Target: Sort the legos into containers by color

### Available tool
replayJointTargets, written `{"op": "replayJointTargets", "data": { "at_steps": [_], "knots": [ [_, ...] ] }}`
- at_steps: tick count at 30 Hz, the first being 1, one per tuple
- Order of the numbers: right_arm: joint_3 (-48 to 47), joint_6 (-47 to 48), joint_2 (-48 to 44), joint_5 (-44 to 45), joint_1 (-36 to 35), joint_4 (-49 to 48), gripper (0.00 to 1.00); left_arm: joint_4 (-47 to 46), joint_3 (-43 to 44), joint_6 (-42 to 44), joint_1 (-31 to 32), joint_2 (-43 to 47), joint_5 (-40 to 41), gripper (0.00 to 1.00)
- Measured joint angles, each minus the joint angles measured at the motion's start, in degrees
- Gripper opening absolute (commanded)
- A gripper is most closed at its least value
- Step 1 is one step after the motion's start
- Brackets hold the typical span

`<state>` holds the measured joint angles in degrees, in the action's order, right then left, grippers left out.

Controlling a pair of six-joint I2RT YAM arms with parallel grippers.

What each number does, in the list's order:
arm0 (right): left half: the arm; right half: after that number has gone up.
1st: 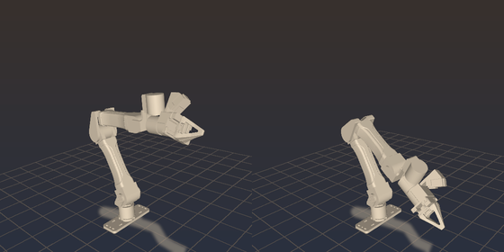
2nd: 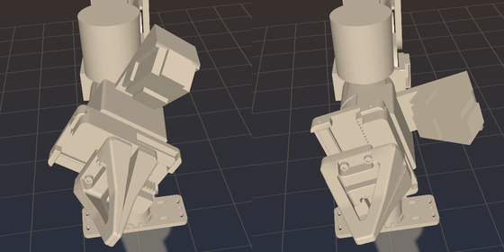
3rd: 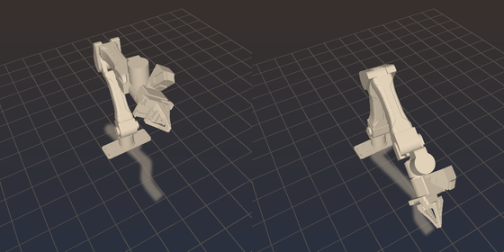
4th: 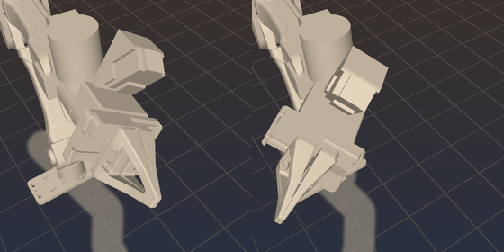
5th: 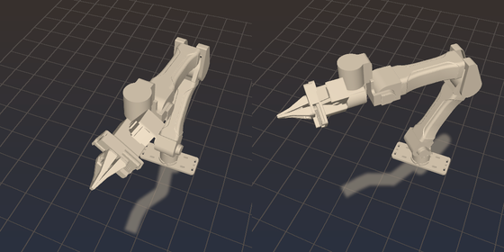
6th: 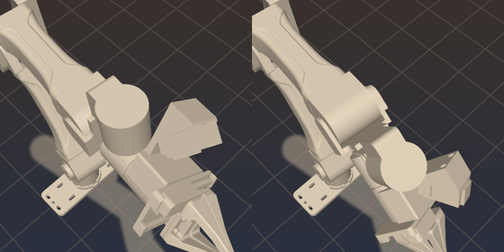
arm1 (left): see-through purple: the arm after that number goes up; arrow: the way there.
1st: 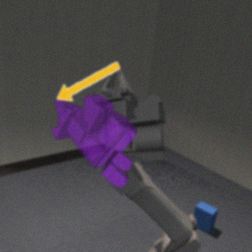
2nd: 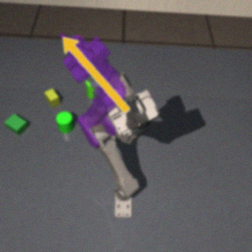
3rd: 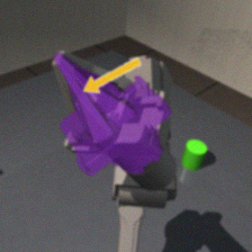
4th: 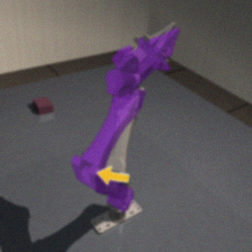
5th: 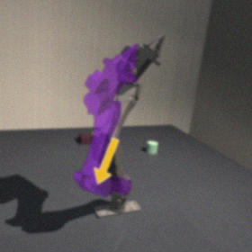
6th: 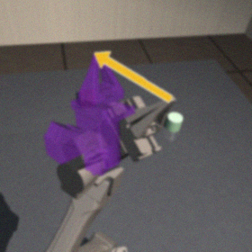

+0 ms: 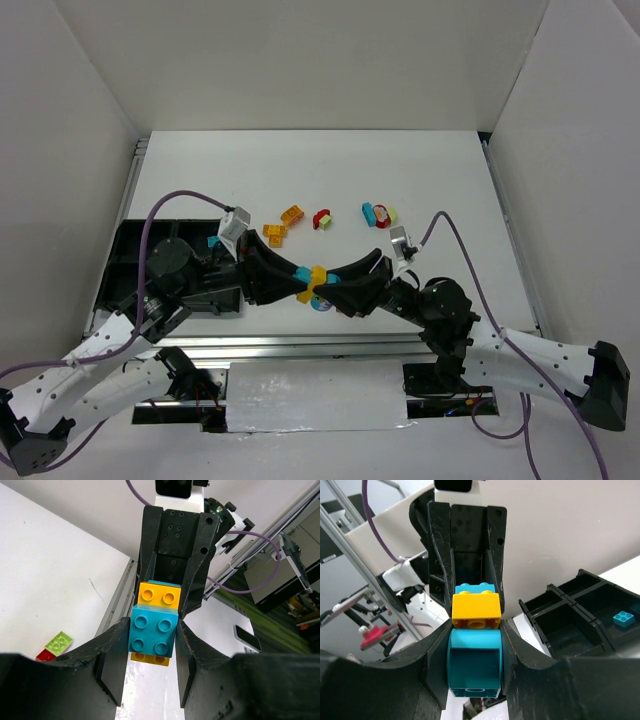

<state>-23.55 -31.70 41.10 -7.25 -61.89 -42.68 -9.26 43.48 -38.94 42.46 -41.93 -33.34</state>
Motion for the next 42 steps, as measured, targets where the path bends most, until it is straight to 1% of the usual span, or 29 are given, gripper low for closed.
{"op": "replayJointTargets", "data": {
  "at_steps": [3, 7, 9, 11, 14, 16, 18, 20, 22, 26, 29, 32, 35, 37, 39, 40, 42],
  "knots": [
    [0.00, -0.02, -0.11, -2.54, 1.81, 0.79, 0.00, 2.47, 1.49, 1.75, -0.09, -0.68, 0.20, 0.00],
    [0.04, 0.07, -0.28, -3.10, 3.63, 2.19, 0.00, 8.07, 4.68, 3.74, -0.76, -2.25, 2.01, 0.00],
    [1.01, 0.20, -1.18, -3.54, 4.83, 2.67, 0.00, 10.80, 6.67, 4.44, -2.97, -3.04, 4.02, 0.00],
    [2.34, 0.15, -2.32, -3.96, 6.01, 3.17, 0.00, 12.68, 8.33, 4.57, -6.97, -3.63, 6.05, 0.00],
    [3.89, -0.46, -2.95, -4.96, 7.72, 2.84, 0.00, 11.85, 8.76, 3.30, -12.44, -4.98, 3.39, 0.00],
    [4.09, -0.92, -2.38, -5.81, 8.68, 2.69, 0.00, 8.50, 7.69, 1.57, -13.57, -6.71, 0.39, 0.00],
    [4.09, -1.20, -1.62, -6.21, 9.16, 2.43, 0.00, 7.89, 6.67, 0.98, -13.66, -8.11, 0.46, 0.00],
    [4.07, -1.42, -1.42, -5.44, 9.38, 2.78, 0.00, 10.27, 5.64, 0.90, -13.99, -8.68, 4.04, 0.00],
    [4.07, -1.49, -1.53, -3.93, 9.55, 3.52, 0.00, 14.82, 5.90, 0.35, -16.00, -9.05, 9.92, 0.00],
    [4.04, -1.44, -1.55, -0.57, 10.43, 6.71, 0.00, 26.01, 11.06, -2.29, -22.99, -15.21, 24.76, 0.00],
    [3.91, -1.27, -1.55, 0.92, 10.56, 9.44, 0.00, 32.35, 12.02, -3.89, -29.31, -18.40, 33.40, 0.00],
    [2.75, -0.76, -1.40, 1.46, 10.56, 13.14, 0.00, 37.88, 13.27, -4.76, -35.45, -20.87, 39.15, 0.00],
    [0.90, -0.17, -0.76, 1.55, 10.67, 15.56, 0.00, 40.87, 17.05, -4.90, -39.78, -26.25, 42.45, 0.00],
    [0.52, 0.02, -0.63, 1.46, 10.67, 16.00, 0.00, 40.94, 17.99, -5.01, -41.46, -29.86, 43.80, 0.08],
    [0.52, 0.07, -0.46, 1.42, 10.67, 16.41, 0.00, 41.24, 17.99, -5.07, -41.99, -32.11, 44.04, 0.19],
    [0.52, 0.09, -0.28, 1.40, 10.67, 16.65, 0.00, 41.24, 18.01, -5.09, -42.01, -33.16, 44.02, 0.32],
    [0.48, 0.15, 0.44, 1.07, 10.67, 17.20, 0.00, 41.20, 18.03, -5.18, -42.01, -35.04, 44.00, 0.49]
  ]
}}
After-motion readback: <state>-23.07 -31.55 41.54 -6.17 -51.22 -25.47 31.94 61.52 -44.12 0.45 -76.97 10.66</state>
